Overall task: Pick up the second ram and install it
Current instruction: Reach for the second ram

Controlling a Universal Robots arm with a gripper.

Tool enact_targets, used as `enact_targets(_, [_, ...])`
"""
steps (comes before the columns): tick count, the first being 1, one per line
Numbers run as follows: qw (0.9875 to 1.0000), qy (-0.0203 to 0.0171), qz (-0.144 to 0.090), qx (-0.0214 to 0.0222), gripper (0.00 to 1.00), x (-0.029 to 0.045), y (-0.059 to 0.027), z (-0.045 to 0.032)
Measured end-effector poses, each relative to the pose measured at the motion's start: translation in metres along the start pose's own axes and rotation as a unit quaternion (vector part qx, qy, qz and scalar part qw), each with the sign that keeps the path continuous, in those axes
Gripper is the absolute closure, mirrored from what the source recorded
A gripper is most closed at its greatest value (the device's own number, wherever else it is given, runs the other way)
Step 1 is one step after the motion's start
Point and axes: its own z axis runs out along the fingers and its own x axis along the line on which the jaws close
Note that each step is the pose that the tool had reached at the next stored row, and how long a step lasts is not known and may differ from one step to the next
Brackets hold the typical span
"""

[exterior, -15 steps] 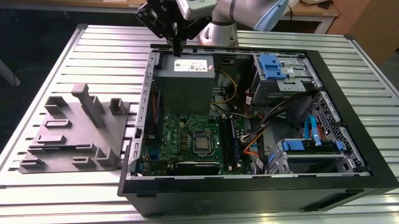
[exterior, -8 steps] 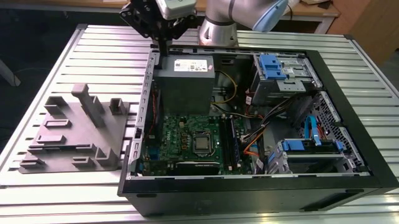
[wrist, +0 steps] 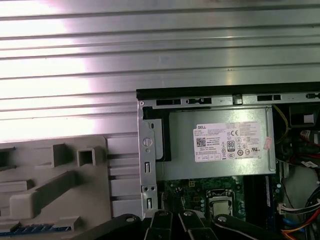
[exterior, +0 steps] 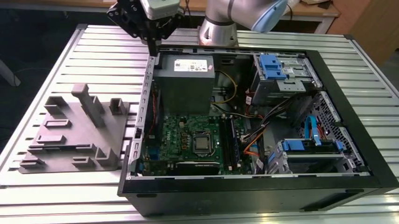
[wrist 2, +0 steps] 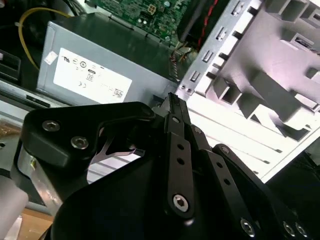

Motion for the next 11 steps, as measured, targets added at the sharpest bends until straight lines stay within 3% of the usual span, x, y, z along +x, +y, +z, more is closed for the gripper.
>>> enact_targets(11, [1.0000, 0.0000, 0.000, 0.0000, 0.93, 0.0246, -0.0019, -0.0001])
